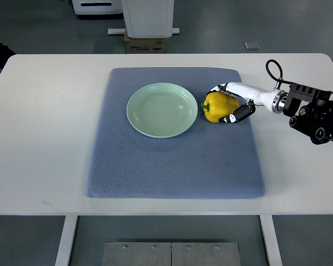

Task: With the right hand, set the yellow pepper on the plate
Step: 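Close the right hand's fingers firmly on the pepper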

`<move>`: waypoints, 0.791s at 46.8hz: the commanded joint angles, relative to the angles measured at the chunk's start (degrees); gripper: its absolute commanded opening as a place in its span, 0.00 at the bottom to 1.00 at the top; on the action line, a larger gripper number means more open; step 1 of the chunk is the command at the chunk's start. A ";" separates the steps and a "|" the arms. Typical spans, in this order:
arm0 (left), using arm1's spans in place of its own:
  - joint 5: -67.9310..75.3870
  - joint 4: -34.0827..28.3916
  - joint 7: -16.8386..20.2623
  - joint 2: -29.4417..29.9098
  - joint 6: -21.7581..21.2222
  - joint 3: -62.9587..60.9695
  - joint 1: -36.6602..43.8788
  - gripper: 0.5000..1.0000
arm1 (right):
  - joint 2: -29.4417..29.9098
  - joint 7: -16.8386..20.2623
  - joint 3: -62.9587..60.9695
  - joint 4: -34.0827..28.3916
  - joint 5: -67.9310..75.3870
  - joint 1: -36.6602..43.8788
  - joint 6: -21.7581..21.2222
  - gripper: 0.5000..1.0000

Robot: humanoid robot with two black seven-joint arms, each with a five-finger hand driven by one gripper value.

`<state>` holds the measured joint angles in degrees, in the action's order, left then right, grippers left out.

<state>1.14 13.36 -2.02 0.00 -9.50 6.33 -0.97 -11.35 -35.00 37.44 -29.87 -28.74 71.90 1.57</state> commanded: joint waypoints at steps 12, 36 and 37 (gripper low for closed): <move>0.00 0.00 0.00 0.00 0.01 0.00 0.00 1.00 | -0.07 0.00 -0.08 0.17 0.09 0.00 1.95 0.00; 0.00 0.00 0.00 0.00 0.01 0.00 0.00 1.00 | 0.19 0.00 -0.26 0.61 0.62 1.05 2.91 0.00; 0.00 0.00 0.00 0.00 0.01 0.00 0.00 1.00 | 0.45 0.00 -0.26 0.61 0.62 1.31 2.83 0.00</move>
<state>1.14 13.36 -2.01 0.00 -9.48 6.33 -0.96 -11.34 -35.00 37.19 -29.24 -28.12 72.75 4.43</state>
